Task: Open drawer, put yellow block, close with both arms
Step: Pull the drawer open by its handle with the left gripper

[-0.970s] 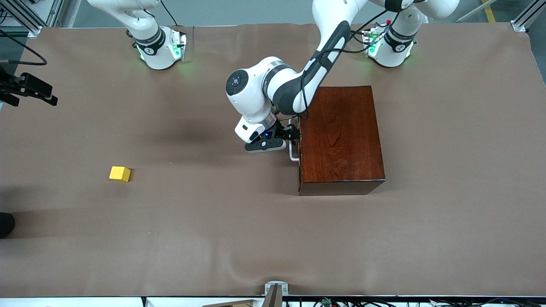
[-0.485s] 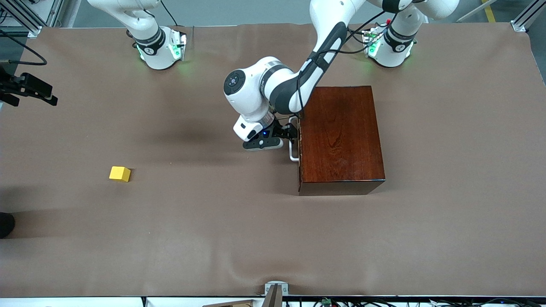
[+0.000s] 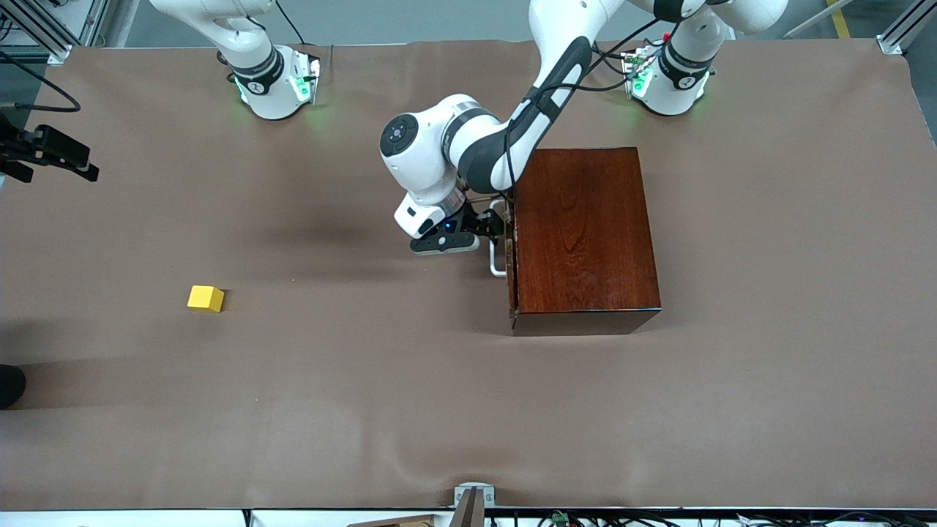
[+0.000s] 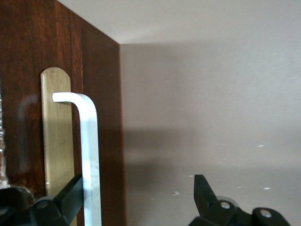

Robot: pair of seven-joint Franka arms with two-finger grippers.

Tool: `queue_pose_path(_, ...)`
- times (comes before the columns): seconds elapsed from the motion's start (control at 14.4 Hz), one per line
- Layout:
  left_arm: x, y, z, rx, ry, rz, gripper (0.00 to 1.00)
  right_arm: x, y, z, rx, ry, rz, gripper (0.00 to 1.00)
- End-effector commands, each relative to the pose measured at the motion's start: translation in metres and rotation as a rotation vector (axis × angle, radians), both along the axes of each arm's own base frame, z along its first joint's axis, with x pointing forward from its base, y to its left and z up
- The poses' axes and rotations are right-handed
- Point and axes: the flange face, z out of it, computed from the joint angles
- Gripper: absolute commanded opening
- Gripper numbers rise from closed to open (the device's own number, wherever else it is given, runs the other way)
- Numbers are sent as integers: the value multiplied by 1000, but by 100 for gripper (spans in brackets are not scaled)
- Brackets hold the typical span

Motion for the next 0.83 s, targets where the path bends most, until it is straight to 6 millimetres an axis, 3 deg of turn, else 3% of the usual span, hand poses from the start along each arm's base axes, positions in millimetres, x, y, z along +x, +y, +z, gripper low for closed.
queue_pose_path(0.0, -4, -16, -6, -52, -34, 15, 100, -8, -3, 4, 15, -2, 2, 100)
queue_pose_path(0.76, -5, -36, -4, -205, -80, 81, 100, -4, -8, -2, 12, 9, -15, 100)
